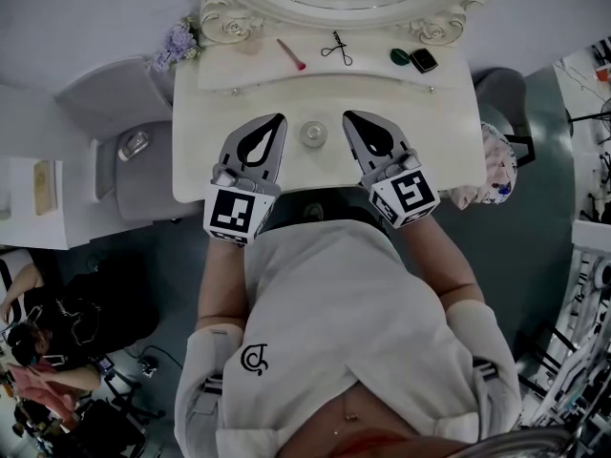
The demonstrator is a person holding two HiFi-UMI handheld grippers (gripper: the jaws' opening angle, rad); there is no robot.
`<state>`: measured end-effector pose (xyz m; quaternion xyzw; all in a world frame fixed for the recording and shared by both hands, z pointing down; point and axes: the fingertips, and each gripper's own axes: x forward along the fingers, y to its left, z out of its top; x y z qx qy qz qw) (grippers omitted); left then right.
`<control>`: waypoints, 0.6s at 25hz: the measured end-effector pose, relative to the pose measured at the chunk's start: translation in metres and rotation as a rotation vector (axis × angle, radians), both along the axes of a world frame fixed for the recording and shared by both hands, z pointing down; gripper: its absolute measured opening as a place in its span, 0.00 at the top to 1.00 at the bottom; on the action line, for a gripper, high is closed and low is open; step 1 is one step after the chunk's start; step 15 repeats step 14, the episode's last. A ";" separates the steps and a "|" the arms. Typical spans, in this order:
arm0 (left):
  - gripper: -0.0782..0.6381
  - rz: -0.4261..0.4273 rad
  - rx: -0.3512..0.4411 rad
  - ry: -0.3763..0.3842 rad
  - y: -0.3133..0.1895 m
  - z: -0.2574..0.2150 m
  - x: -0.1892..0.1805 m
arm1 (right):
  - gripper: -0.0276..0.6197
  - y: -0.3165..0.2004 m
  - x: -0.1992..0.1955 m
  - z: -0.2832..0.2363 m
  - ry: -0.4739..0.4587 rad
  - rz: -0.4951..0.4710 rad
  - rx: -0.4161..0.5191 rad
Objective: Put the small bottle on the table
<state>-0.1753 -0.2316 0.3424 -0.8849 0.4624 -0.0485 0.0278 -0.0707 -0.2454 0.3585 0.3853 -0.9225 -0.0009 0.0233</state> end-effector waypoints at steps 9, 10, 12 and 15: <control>0.87 0.007 -0.013 -0.006 0.002 0.003 0.000 | 0.95 0.007 -0.008 -0.005 0.025 -0.013 0.046; 0.87 0.005 -0.006 -0.016 0.003 0.002 0.000 | 0.95 0.007 -0.008 -0.005 0.027 -0.012 0.046; 0.87 0.005 0.014 -0.046 0.005 0.002 0.000 | 0.95 0.009 -0.010 -0.004 0.029 -0.011 0.049; 0.87 0.011 0.031 -0.072 0.008 0.002 0.002 | 0.95 0.010 -0.011 -0.002 0.033 -0.007 0.053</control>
